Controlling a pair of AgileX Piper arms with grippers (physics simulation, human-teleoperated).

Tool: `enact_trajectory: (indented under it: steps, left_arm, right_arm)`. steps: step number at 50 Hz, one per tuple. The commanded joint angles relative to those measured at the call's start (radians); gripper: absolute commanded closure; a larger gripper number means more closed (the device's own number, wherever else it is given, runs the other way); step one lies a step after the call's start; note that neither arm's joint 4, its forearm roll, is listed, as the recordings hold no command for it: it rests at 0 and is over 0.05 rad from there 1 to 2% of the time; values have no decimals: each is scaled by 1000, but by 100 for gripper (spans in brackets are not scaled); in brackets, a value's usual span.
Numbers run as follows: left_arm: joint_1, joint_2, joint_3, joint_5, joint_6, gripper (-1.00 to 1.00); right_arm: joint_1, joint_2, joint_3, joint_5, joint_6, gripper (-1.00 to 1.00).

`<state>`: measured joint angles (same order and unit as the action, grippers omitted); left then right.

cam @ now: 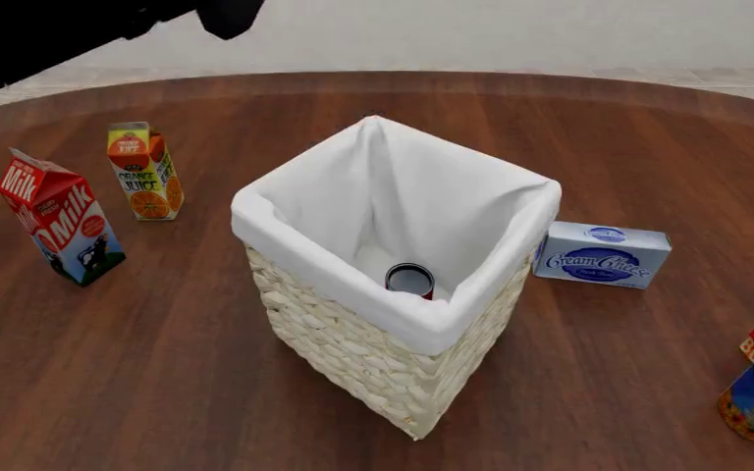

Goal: Pick up the alphabet soup and the tomato sauce, and put them in the basket.

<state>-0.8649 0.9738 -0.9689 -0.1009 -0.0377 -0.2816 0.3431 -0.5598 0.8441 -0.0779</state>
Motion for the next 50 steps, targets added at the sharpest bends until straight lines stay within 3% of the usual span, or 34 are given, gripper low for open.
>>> enact_trajectory:
  steps: [1,15,50]
  left_arm:
    - [6,-13,-11,-5,-18,-100]
    - [6,-13,-11,-5,-18,-100]
    - [70,8,-74,17,-4,-100]
  right_arm:
    - [-6,-30,31,25,27,-100]
    - [-24,-90,64,63,47,-100]
    - [-95,-67,220,-78,54,-100]
